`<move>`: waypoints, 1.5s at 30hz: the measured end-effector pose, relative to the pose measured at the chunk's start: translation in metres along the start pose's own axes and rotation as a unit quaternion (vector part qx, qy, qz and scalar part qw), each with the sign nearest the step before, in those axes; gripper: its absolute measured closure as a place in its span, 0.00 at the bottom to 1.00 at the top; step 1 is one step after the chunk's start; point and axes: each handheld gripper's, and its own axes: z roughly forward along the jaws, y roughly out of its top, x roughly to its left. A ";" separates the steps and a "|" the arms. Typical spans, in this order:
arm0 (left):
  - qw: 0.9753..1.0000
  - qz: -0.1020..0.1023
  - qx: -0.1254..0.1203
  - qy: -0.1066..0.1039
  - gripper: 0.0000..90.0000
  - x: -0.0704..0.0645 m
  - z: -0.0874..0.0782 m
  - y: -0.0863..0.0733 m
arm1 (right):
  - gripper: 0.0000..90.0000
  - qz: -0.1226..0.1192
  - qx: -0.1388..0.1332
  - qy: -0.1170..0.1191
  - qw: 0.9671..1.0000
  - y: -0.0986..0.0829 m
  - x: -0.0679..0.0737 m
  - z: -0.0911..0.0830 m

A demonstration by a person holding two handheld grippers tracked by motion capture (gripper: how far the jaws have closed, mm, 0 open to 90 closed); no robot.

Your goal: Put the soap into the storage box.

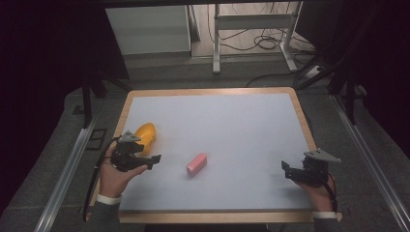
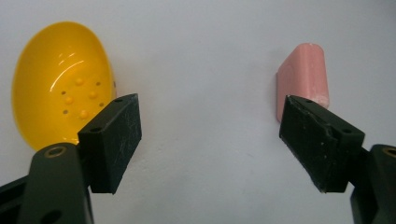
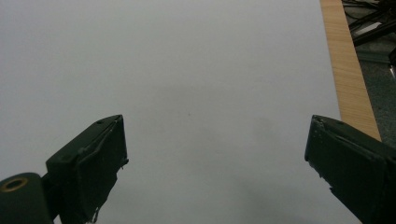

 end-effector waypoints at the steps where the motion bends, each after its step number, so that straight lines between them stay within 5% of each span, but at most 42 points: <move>1: 1.000 0.002 0.001 -0.001 0.24 -0.001 0.001 0.001 | 0.06 0.000 0.000 0.000 1.000 0.000 0.000 0.000; 10: 1.000 0.016 0.002 0.002 0.24 -0.010 0.006 0.007 | 0.06 0.000 -0.001 -0.004 1.000 -0.001 0.000 0.000; 45: 0.996 0.072 0.042 -0.043 0.25 -0.059 0.052 0.044 | 0.06 -0.004 0.005 0.000 1.000 -0.001 0.001 0.002</move>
